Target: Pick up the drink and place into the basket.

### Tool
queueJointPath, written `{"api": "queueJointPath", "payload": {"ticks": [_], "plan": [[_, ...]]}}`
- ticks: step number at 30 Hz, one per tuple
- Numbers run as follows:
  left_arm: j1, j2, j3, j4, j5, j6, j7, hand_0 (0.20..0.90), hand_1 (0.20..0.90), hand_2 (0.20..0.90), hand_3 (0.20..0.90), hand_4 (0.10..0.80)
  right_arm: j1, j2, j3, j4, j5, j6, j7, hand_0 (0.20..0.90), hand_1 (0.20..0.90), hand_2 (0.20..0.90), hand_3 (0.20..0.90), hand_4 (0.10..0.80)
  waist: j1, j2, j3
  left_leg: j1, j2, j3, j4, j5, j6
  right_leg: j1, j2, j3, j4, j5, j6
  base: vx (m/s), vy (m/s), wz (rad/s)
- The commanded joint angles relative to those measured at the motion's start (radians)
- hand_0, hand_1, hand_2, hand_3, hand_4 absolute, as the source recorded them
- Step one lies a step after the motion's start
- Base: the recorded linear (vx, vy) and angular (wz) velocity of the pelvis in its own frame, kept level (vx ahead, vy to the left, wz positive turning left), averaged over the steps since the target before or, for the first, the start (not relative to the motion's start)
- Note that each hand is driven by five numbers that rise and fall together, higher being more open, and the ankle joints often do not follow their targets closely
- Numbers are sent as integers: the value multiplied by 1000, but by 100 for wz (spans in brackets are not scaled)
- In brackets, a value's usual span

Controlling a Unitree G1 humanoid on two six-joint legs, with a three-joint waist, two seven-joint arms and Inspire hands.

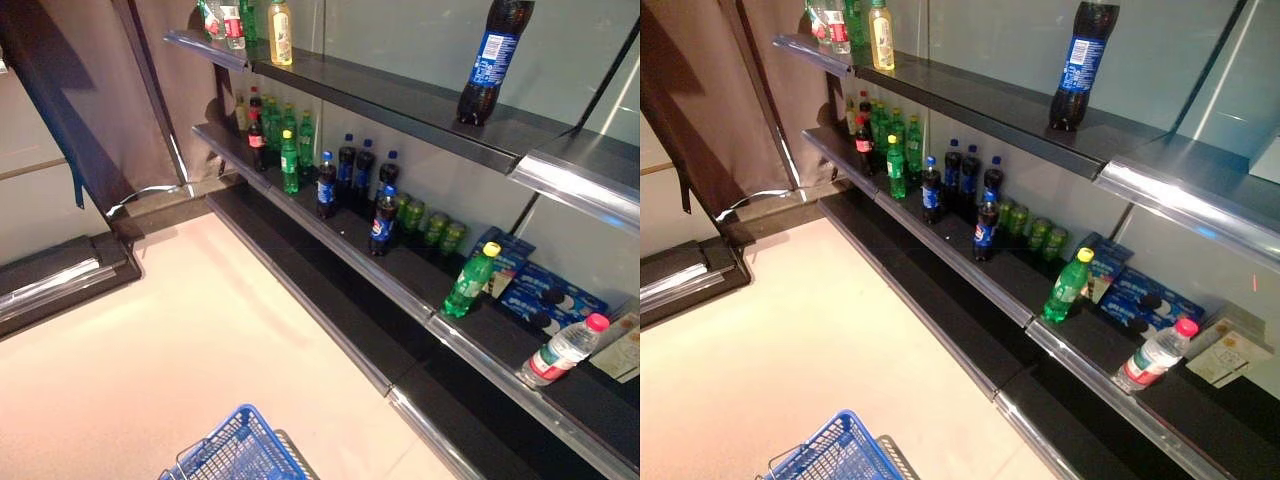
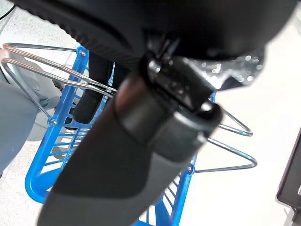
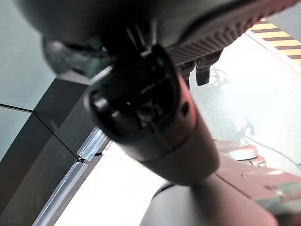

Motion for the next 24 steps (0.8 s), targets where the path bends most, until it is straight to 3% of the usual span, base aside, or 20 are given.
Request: {"api": "queueJointPath", "payload": {"ticks": [1, 7, 12, 18, 24], "plan": [[-72, -68, -9, 4, 26, -21, -64, 300, 300, 300, 200, 100, -56, 9, 10, 42, -18, -1, 19, 900, 900, 900, 900, 800, 3, 26, 49, -38, 64, 10, 4, 14, -33, 44, -40, -17, 4, 7, 25, -9, -30, 1], [-57, -78, 3, 0, 22, -39, -64, 300, 300, 300, 200, 100, -59, 9, 14, 46, -29, 3, 26, 900, 900, 900, 900, 800, 20, 23, 50, -34, 66, 2, 4, 15, -36, 53, -36, -35, 4, -1, 20, -12, -41, 2], [-58, -82, 9, 9, 41, -21, -56, 300, 300, 300, 200, 100, -57, 13, 3, 57, -10, -2, 20, 900, 900, 900, 900, 800, 20, 25, 49, -27, 86, 48, 4, 21, -48, 61, -41, -72, 4, -2, 21, -10, 1, 14], [-71, -75, 5, 0, 26, -17, -61, 300, 300, 300, 200, 100, -57, 6, 0, 48, -20, -8, 14, 900, 900, 900, 900, 800, 1, 29, 46, -23, 83, 55, 4, 17, -45, 57, -43, -44, 4, 1, 23, 1, 51, 7], [-80, -72, -2, -12, 26, -11, -63, 300, 300, 300, 200, 100, -57, 6, 17, 41, -36, -11, 11, 900, 900, 900, 900, 800, 3, 24, 45, -23, 83, 54, 4, 16, -44, 57, -50, -49, 4, 5, 28, 1, 5, 0]]}}
